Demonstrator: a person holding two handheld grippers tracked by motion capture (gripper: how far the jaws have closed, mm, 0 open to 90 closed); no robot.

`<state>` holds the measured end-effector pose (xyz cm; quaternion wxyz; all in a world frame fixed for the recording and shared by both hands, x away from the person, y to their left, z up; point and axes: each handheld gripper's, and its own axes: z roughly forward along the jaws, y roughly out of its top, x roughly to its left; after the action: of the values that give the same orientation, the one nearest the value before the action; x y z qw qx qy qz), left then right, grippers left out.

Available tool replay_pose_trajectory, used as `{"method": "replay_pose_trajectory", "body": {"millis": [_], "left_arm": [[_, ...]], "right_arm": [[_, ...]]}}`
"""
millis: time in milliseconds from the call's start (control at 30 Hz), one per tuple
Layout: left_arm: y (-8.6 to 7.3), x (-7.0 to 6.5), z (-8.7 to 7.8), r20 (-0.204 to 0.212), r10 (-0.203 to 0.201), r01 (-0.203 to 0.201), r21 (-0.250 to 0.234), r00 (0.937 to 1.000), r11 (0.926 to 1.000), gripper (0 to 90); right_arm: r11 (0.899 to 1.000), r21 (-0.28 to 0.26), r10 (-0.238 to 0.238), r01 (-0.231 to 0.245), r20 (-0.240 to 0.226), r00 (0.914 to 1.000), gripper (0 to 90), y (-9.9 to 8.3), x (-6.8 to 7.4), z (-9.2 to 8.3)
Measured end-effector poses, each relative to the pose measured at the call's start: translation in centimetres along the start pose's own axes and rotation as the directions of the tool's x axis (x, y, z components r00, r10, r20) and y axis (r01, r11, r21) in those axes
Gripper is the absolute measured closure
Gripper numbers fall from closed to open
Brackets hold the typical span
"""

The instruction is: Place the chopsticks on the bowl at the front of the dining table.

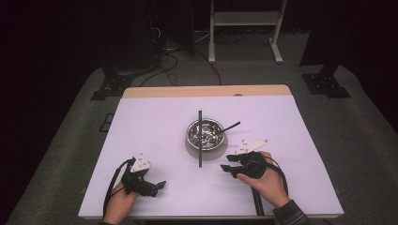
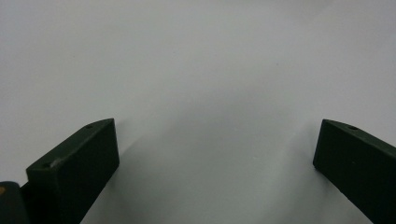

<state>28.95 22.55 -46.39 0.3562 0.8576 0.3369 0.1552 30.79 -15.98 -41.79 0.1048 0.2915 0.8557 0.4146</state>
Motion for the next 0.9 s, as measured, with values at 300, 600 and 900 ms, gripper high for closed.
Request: {"method": "replay_pose_trajectory", "body": {"millis": [300,600,900], "left_arm": [[0.0,0.0,0.0,0.0,0.0,0.0,0.0,1.0,1.0,0.0],[0.0,0.0,0.0,0.0,0.0,0.0,0.0,1.0,1.0,0.0],[0.0,0.0,0.0,-0.001,0.001,-0.001,0.001,1.0,1.0,0.0]], "right_arm": [[0.999,0.014,0.043,-0.045,0.124,0.9914,26.1,-1.7,-2.0,-1.5],[0.993,0.009,0.117,-0.121,0.195,0.9737,21.8,-4.5,-4.2,-4.1],[0.984,0.022,0.165,-0.177,0.268,0.9493,19.1,-7.4,-5.5,-6.4]]}}
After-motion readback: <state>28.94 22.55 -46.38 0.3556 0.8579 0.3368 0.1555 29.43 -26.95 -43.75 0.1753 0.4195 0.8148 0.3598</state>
